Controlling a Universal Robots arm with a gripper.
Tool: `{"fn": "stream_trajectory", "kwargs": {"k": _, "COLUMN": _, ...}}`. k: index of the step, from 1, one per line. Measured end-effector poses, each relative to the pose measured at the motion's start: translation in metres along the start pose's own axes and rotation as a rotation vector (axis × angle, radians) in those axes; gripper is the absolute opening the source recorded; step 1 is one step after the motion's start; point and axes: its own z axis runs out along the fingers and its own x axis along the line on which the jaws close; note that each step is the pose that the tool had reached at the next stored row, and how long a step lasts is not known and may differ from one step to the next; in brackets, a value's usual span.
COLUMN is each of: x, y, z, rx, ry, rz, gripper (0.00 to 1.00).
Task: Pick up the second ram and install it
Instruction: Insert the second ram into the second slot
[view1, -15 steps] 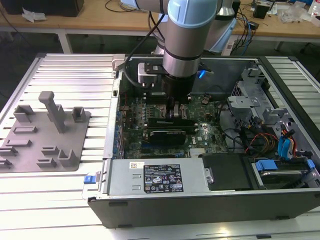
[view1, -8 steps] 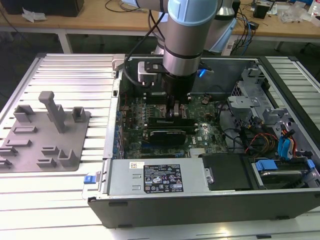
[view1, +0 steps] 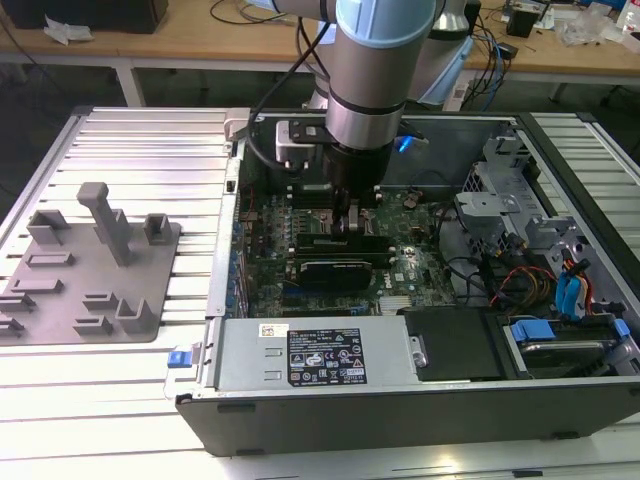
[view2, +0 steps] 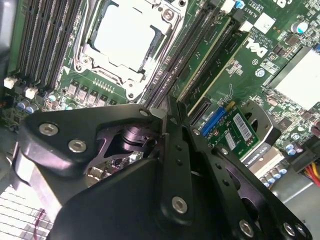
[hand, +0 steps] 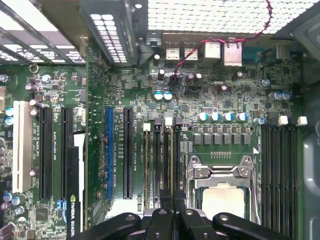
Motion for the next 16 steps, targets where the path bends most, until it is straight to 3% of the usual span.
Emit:
{"fn": "stream_trajectory", "kwargs": {"k": 1, "x": -0.0001, "y": 0.0000, "z": 0.0001, "rx": 0.0003, "ry": -0.0001, "rz": -0.001, "gripper": 0.09}}
{"fn": "stream_trajectory", "kwargs": {"k": 4, "x": -0.0001, "y": 0.0035, "z": 0.0002, "rx": 0.0304, "ry": 0.0005, "rz": -0.002, "gripper": 0.09}}
{"fn": "stream_trajectory", "kwargs": {"k": 7, "x": -0.0002, "y": 0.0069, "z": 0.0003, "rx": 0.0476, "ry": 0.0008, "rz": -0.003, "gripper": 0.09}}
{"fn": "stream_trajectory", "kwargs": {"k": 12, "x": 0.0000, "y": 0.0073, "z": 0.0008, "rx": 0.0520, "ry": 0.0008, "rz": 0.038, "gripper": 0.09}}
{"fn": "stream_trajectory", "kwargs": {"k": 16, "x": -0.0001, "y": 0.0073, "z": 0.0010, "rx": 0.0517, "ry": 0.0008, "rz": 0.027, "gripper": 0.09}}
